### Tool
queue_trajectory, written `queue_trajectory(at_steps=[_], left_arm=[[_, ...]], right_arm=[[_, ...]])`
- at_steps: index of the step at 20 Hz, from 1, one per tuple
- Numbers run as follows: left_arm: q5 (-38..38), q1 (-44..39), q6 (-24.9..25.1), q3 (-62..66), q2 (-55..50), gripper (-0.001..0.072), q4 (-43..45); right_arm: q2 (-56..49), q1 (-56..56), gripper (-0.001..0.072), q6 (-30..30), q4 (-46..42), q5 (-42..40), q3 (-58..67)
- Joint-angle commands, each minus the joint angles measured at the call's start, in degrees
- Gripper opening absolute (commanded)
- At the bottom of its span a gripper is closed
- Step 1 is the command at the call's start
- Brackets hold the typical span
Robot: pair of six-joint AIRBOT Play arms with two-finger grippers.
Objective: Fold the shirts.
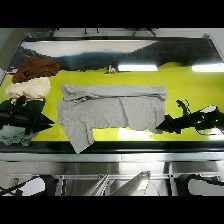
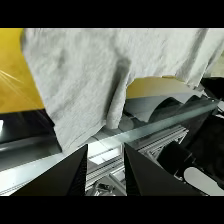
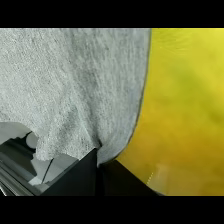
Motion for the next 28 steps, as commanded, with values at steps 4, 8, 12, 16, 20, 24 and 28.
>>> queue_trajectory(at_steps=[4,8,12,16,20,24,28], left_arm=[[14.9,-4.1,1.3,-16.0,3.1,0.0248,0.0],[21.7,-5.6,1.3,-20.6,3.1,0.0248,0.0],[27.4,-9.2,2.4,-21.7,3.1,0.0248,-3.8],[31.8,-12.9,7.4,-21.7,3.1,0.0248,-14.2],[30.8,-12.9,10.7,-21.7,3.1,0.0245,-20.2],[26.8,-12.9,12.6,-21.7,3.1,0.0027,-20.0],[20.8,-12.9,13.6,-21.7,3.2,0.0027,-19.7]], right_arm=[[2.2,0.7,0.0011,0.0,-4.1,-2.0,-0.3],[3.1,0.7,0.0011,0.0,-4.1,-1.7,-0.3],[3.4,0.7,0.0011,-0.7,-3.6,-1.6,-0.3],[3.4,0.7,0.0011,-1.4,-3.5,-0.5,-0.3],[3.4,0.7,0.0011,-1.3,-3.4,-0.2,-0.3],[3.5,0.7,0.0011,-1.3,-2.5,1.9,-0.3],[5.4,0.3,0.001,-1.1,-2.4,6.4,-0.3]])
